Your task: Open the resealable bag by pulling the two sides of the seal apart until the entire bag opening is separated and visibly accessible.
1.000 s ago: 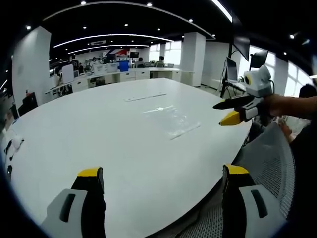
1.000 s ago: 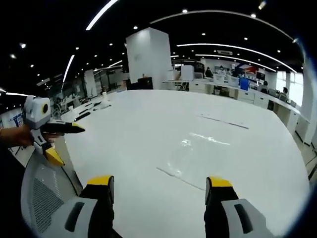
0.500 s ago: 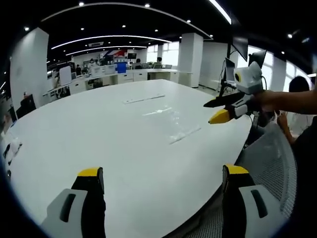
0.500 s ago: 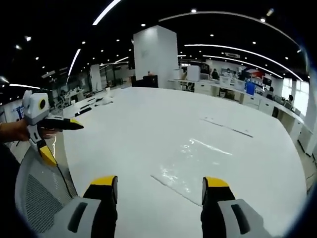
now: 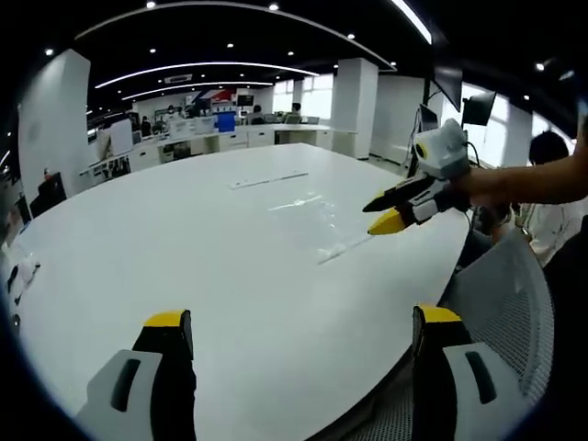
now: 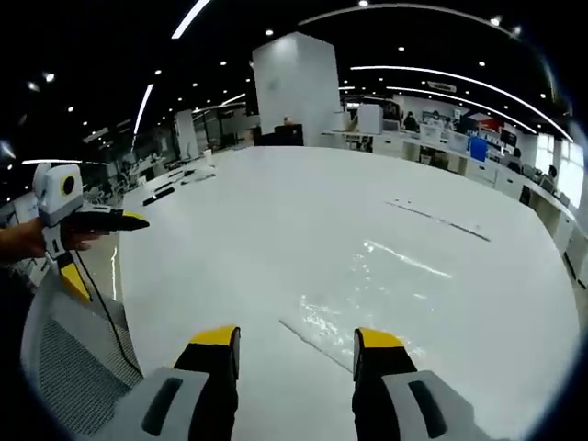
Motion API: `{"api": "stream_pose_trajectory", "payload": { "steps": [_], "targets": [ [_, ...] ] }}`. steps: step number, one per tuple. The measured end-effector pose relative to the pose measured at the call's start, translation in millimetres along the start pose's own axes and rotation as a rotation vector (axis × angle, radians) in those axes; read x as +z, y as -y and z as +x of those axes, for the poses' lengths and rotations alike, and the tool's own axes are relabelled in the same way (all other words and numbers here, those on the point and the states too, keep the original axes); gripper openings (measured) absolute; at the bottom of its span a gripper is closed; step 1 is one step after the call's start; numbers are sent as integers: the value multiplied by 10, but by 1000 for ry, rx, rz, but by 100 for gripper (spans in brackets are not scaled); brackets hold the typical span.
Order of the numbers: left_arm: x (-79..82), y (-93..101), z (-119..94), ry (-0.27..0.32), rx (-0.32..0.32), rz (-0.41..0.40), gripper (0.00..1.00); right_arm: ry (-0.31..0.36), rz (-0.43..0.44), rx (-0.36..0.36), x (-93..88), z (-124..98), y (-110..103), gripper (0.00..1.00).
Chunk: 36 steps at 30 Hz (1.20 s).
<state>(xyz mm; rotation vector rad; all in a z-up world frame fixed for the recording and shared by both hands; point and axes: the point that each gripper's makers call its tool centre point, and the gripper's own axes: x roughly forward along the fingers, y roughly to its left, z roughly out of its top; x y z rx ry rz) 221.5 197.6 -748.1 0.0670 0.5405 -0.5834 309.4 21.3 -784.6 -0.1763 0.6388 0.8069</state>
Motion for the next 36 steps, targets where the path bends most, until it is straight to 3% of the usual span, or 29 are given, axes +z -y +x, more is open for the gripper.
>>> {"api": "stream_pose_trajectory", "payload": {
  "steps": [9, 14, 19, 29, 36],
  "targets": [
    [55, -93, 7, 6, 10, 1, 98, -64, -88, 32, -74, 243, -15, 31],
    [55, -142, 9, 6, 19, -10, 98, -101, -157, 65, -99, 333, -22, 30],
    [32, -132, 18, -2, 11, -5, 98, -143, -174, 86, -170, 445, 23, 24],
    [16, -103, 31, -7, 7, -8, 98, -236, -225, 116, -389, 596, 51, 23],
    [-20, -86, 45, -22, 1, -6, 97, -233, -225, 147, -395, 638, -21, 23]
  ]
}}
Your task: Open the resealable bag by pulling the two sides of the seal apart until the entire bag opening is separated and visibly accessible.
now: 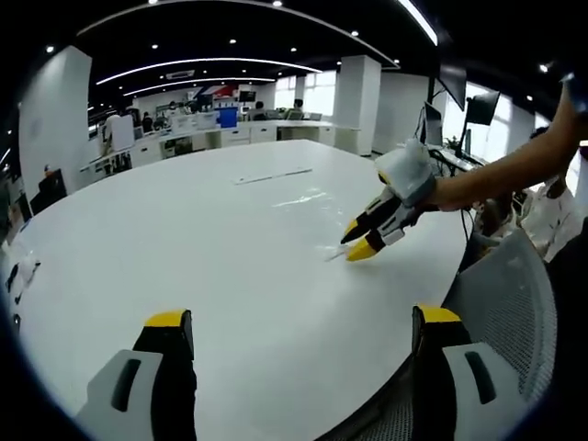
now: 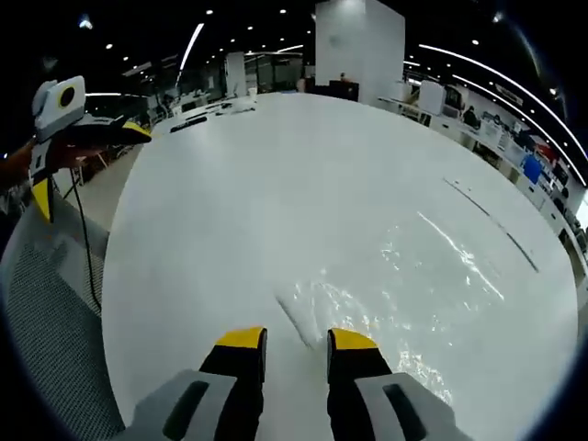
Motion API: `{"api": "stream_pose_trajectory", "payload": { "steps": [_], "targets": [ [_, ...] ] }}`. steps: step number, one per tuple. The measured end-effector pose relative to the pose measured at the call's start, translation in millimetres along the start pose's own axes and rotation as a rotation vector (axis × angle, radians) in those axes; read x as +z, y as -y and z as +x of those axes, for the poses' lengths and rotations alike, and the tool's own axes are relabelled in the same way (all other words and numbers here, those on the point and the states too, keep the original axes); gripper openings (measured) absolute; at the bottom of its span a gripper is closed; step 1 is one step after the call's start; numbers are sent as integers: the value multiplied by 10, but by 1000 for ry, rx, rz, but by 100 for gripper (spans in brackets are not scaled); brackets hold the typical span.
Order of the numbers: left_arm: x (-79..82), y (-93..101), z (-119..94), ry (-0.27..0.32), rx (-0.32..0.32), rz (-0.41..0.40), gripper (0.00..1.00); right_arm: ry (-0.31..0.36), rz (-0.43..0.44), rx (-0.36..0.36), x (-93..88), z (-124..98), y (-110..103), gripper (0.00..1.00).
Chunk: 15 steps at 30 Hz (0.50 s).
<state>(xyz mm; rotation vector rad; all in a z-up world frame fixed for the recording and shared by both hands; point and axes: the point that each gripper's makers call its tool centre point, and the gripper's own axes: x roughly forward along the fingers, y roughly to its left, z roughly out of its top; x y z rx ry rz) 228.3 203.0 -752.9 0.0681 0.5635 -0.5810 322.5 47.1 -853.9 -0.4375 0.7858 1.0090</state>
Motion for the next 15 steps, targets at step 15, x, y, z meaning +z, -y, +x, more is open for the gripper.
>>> {"api": "stream_pose_trajectory", "payload": {
  "steps": [15],
  "targets": [
    [-32, 1, 12, -14, 9, -14, 95, 20, -6, -61, -20, 29, 51, 12]
  ]
}}
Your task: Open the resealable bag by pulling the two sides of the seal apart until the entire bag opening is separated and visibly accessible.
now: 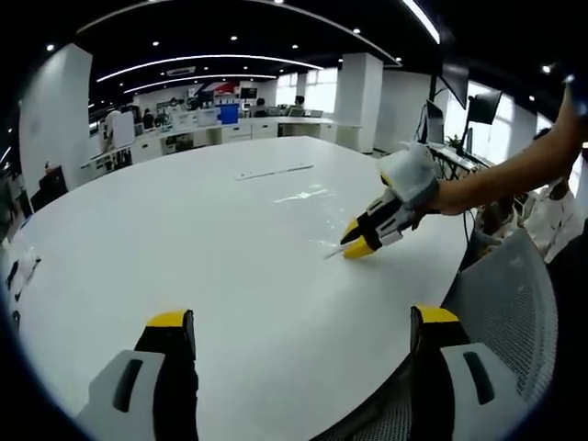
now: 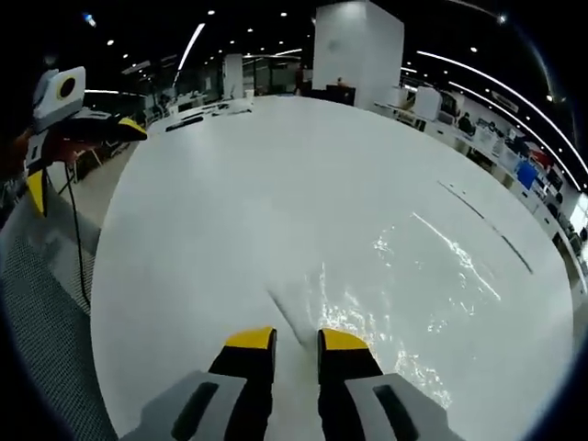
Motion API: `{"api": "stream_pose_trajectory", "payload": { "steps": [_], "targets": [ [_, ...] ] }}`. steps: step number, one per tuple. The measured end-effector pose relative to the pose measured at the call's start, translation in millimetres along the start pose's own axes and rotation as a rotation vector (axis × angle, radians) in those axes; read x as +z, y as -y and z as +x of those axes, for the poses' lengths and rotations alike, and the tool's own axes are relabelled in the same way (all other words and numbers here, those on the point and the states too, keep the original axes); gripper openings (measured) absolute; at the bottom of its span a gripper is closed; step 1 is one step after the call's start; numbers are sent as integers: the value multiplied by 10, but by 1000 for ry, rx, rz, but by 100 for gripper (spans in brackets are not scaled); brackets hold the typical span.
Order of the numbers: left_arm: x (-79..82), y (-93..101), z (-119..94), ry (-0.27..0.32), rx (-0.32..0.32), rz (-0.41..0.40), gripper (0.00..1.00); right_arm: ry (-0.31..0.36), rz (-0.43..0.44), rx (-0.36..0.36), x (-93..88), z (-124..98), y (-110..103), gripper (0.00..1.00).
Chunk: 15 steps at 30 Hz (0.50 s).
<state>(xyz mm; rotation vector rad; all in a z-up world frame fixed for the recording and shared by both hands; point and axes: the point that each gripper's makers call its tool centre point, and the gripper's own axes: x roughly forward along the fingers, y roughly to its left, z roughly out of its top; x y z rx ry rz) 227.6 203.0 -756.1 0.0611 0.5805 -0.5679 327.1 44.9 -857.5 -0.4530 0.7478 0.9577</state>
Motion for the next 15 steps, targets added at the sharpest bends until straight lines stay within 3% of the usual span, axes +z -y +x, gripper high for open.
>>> {"api": "stream_pose_trajectory", "payload": {
  "steps": [3, 9, 15],
  "targets": [
    [-6, 10, 9, -3, -3, -2, 95, -4, -10, -15, -5, 9, 14, 4],
    [21, 37, 23, 2, -13, 2, 95, -16, -55, 7, -9, 12, -7, 3],
    [29, 56, 35, 1, -18, 1, 94, -1, -13, 24, 1, -22, -36, 1]
  ]
}}
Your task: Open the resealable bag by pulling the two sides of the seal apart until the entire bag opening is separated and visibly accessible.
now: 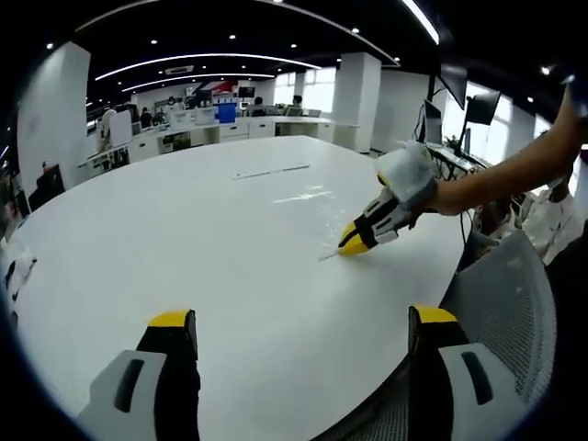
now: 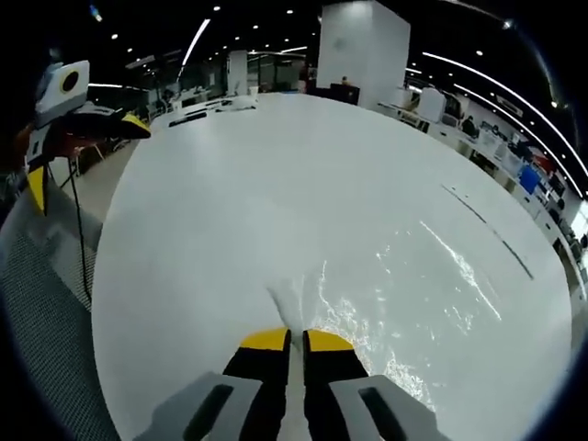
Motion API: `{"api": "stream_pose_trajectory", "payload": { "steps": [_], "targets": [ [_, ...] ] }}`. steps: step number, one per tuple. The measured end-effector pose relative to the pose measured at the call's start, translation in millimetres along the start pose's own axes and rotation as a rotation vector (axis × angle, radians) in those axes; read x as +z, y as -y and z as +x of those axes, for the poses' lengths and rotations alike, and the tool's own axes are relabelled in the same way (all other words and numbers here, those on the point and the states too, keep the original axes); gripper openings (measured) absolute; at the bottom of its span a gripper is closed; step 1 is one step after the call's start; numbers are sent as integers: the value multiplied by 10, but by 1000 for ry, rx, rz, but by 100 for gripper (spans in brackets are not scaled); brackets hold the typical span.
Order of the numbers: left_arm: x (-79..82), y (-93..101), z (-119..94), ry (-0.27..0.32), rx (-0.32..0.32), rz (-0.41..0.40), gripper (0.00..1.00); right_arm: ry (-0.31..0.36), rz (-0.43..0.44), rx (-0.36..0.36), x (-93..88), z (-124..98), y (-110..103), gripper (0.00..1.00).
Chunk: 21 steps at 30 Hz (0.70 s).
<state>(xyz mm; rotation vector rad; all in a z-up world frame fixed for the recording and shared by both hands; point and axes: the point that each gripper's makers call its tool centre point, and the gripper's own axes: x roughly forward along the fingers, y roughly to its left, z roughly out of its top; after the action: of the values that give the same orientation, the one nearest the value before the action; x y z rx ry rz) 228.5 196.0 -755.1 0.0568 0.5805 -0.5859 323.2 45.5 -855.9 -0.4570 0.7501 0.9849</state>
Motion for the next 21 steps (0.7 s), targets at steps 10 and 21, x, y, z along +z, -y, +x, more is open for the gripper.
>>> {"api": "stream_pose_trajectory", "payload": {
  "steps": [10, 21],
  "targets": [
    [-13, 32, 13, -5, -8, 11, 90, 16, -21, 43, 28, -63, -185, 0],
    [-29, 108, 75, -24, -39, 33, 87, 39, 7, 110, 65, -165, -433, 0]
  ]
}}
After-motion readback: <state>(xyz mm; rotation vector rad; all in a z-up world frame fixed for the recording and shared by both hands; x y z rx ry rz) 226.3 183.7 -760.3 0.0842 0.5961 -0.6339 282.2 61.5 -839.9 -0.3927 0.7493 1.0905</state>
